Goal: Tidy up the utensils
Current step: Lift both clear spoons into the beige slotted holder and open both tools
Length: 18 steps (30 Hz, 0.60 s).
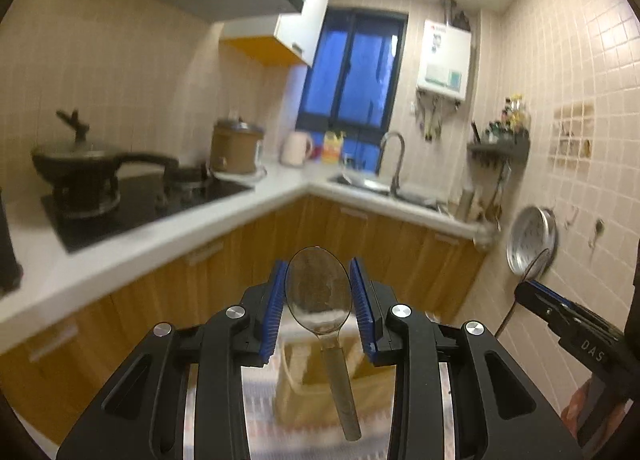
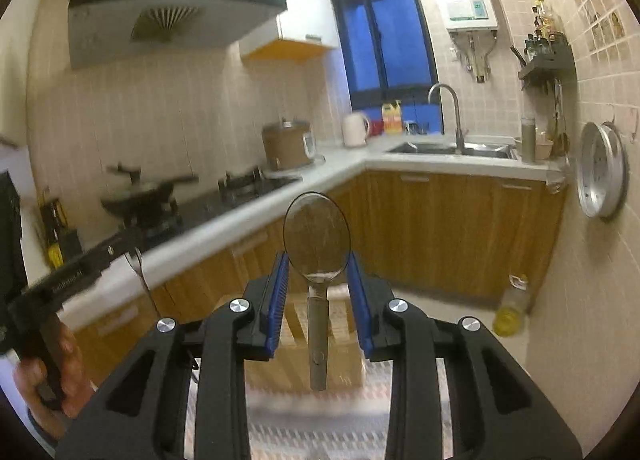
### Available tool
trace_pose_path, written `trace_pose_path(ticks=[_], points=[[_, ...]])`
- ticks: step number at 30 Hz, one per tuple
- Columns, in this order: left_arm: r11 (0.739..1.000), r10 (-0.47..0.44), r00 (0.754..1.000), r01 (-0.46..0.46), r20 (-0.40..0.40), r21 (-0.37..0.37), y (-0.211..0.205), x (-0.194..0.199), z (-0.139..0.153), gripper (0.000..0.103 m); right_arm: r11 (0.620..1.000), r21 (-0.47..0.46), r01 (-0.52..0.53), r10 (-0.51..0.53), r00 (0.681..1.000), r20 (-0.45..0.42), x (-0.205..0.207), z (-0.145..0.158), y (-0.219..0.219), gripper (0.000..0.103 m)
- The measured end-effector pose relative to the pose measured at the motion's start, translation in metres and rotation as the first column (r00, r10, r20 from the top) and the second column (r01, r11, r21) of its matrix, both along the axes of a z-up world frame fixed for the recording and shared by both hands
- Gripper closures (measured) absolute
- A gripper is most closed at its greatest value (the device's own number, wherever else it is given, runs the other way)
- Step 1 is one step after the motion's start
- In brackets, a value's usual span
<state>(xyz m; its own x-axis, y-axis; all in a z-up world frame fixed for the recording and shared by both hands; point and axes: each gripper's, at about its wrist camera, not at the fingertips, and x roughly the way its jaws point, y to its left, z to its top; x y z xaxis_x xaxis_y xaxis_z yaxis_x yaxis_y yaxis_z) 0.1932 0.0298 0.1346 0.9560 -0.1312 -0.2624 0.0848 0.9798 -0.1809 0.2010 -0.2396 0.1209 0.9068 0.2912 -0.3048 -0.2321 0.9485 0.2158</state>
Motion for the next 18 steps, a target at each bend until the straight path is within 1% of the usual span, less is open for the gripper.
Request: trace_pose_path(ticks=[3, 6, 8, 10, 13, 18], points=[[1.000, 0.016, 0.999, -0.015, 0.033, -0.012, -0.002, 0.019, 0.002, 0.073, 1.000, 0.024, 0.012, -0.012, 1.000, 0.018, 0.026, -0.002, 0.001, 0.076], [0.999, 0.053, 0.997, -0.053, 0.059, 0.010, -0.005, 0.040, -0.011, 0.073, 0.999, 0.031, 0.027, -0.027, 1.000, 0.008, 0.051, -0.018, 0.003, 0.076], [0.998, 0.062, 0.996, -0.063, 0.064, 0.012, -0.003, 0.049, -0.020, 0.073, 0.999, 0.034, 0.032, -0.032, 0.999, -0.005, 0.064, -0.031, 0.003, 0.076], [0.997, 0.071, 0.996, -0.072, 0.057, 0.014, -0.003, 0.058, -0.034, 0.073, 0.999, 0.017, 0.048, -0.047, 0.999, -0.017, 0.074, -0.045, 0.006, 0.076], [0.994, 0.099, 0.994, -0.100, 0.049, 0.039, -0.006, 0.067, -0.054, 0.073, 0.999, 0.004, 0.053, -0.053, 0.998, -0.031, 0.084, -0.066, 0.009, 0.076], [0.994, 0.087, 0.996, -0.088, 0.017, 0.070, -0.010, 0.075, -0.078, 0.073, 0.999, -0.006, 0.052, -0.052, 0.997, -0.055, 0.089, -0.087, 0.014, 0.076]])
